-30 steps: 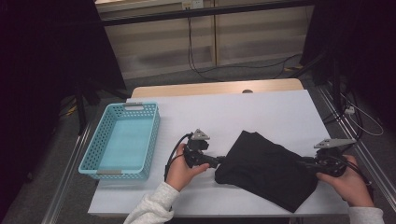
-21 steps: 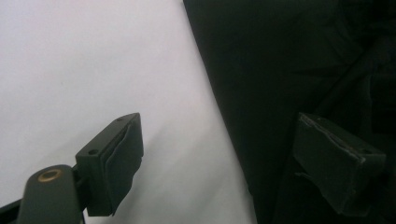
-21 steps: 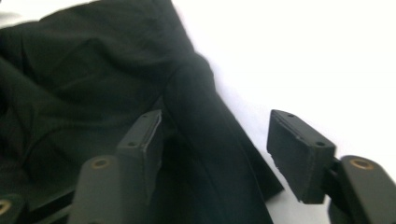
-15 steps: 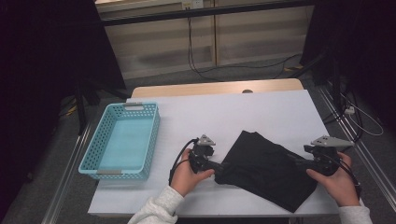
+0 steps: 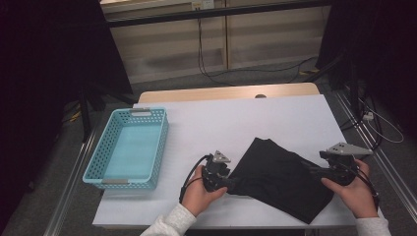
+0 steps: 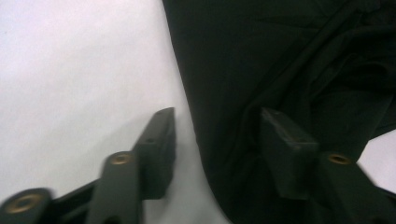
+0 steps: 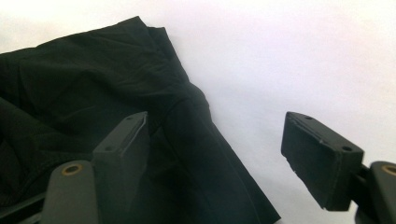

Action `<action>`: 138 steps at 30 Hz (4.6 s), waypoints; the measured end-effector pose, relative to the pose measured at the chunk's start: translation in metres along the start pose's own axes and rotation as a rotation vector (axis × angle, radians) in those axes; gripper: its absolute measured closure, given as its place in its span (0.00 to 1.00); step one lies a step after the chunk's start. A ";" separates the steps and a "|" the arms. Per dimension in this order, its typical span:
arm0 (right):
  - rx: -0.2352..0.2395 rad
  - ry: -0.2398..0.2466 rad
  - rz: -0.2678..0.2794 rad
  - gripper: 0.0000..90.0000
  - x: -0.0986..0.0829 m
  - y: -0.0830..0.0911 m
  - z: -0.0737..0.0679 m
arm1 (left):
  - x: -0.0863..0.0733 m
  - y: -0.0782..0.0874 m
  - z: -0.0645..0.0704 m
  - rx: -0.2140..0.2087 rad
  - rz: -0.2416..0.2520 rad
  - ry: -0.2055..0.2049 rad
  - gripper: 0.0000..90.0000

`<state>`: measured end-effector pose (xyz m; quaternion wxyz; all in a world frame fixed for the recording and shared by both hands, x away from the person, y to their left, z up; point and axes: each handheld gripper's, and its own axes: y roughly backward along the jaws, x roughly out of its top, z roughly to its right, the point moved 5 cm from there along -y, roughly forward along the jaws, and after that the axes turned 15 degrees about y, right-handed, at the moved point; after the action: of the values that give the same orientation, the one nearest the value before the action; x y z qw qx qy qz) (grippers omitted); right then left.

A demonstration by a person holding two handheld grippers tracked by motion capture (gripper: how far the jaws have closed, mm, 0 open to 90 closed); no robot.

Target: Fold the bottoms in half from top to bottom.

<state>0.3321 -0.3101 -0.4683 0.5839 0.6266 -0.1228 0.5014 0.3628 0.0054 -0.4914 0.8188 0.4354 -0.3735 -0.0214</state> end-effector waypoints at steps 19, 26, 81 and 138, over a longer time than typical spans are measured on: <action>-0.015 -0.016 -0.010 0.24 -0.007 0.004 0.007 | 0.004 0.002 -0.004 -0.109 -0.098 0.101 0.94; 0.033 -0.019 -0.066 0.24 -0.024 -0.001 0.001 | 0.008 0.002 -0.008 -0.127 -0.115 0.107 0.94; 0.095 -0.018 0.017 0.59 0.021 -0.040 -0.065 | 0.020 0.043 -0.093 0.086 -0.012 0.213 0.35; 0.226 -0.006 -0.010 0.89 0.007 -0.035 -0.085 | 0.009 0.036 -0.087 0.175 -0.005 0.157 0.25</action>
<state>0.3204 -0.2246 -0.5002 0.5118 0.6905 -0.0642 0.5071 0.4135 0.0853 -0.4893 0.8043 0.5066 -0.3075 0.0437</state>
